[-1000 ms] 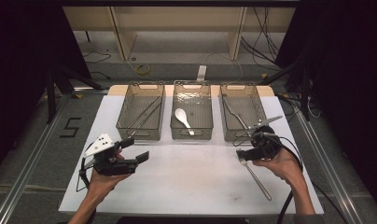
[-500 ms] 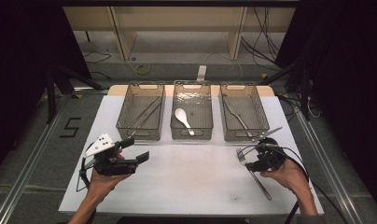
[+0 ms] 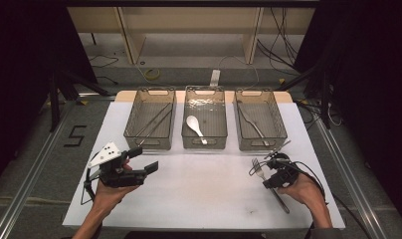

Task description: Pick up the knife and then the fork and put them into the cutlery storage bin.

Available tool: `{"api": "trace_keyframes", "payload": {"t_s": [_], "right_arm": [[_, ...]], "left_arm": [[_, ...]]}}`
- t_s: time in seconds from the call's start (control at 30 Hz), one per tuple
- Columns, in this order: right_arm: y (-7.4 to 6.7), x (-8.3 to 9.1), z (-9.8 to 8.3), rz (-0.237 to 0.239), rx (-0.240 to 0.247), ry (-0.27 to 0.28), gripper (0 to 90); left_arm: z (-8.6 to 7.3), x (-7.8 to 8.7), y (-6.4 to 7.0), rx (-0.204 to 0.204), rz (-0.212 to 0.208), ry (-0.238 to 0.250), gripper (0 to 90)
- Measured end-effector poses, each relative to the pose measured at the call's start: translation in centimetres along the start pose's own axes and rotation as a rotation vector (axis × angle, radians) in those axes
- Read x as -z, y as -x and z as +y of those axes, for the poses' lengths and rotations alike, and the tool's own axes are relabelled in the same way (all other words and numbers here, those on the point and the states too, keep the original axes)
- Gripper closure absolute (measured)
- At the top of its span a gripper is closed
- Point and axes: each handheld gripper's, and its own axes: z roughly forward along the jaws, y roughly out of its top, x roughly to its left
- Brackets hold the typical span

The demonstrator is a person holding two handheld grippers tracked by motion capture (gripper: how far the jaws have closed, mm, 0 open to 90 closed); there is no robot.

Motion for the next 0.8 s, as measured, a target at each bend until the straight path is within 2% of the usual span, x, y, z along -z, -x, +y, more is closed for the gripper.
{"api": "trace_keyframes", "payload": {"t_s": [0.17,0.33,0.57,0.8], "right_arm": [[0.22,-0.38,-0.11,0.016,0.01,-0.018,65.1],[-0.07,-0.61,-0.08,-0.004,0.013,-0.054,71.0],[-0.21,-0.66,-0.06,-0.011,0.036,-0.056,77.6],[-0.39,-0.74,0.05,-0.01,0.03,-0.062,80.2]], "left_arm": [[-0.01,0.02,0.0,-0.005,0.0,-0.005,15.4],[0.0,0.04,-0.01,-0.004,0.0,-0.005,15.5],[-0.01,0.0,0.0,0.0,0.002,-0.002,15.5],[-0.01,0.0,0.01,-0.006,0.002,-0.007,15.5]]}}
